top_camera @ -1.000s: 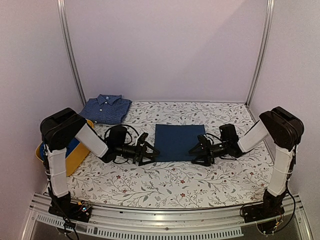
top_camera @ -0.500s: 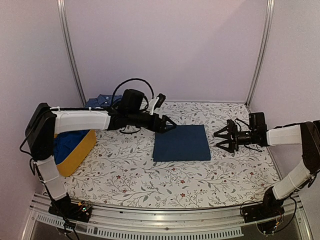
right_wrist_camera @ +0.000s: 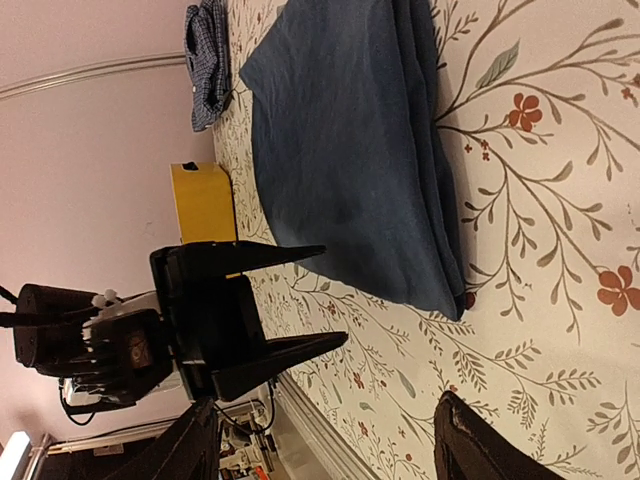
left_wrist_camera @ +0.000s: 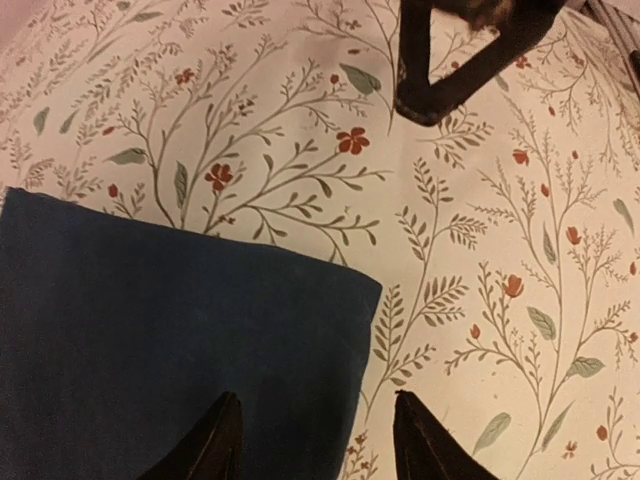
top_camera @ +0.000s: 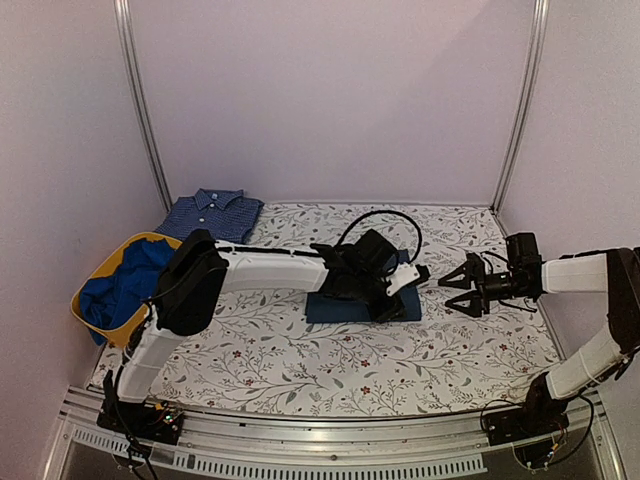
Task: Fold and stack the mixed laundry pile
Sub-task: Pick up the square-folded T-shirt from the center of the board.
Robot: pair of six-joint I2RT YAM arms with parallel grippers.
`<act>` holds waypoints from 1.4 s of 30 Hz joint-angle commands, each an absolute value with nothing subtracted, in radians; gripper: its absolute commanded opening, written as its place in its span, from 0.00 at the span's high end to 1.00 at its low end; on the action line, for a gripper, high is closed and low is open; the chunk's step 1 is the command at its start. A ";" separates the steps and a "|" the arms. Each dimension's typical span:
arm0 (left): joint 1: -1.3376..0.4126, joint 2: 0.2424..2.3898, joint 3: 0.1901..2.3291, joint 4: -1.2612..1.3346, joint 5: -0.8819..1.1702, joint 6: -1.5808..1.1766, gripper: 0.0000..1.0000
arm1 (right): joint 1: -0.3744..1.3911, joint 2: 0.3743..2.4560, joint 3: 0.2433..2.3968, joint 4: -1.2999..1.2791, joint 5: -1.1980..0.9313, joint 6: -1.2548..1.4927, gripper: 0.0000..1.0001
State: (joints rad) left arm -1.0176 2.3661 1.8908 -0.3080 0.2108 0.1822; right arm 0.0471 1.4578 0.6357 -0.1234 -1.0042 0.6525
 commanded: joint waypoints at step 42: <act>-1.024 2.235 1.711 -0.151 0.456 0.142 1.00 | 0.246 2.058 0.780 0.516 -1.005 1.161 0.35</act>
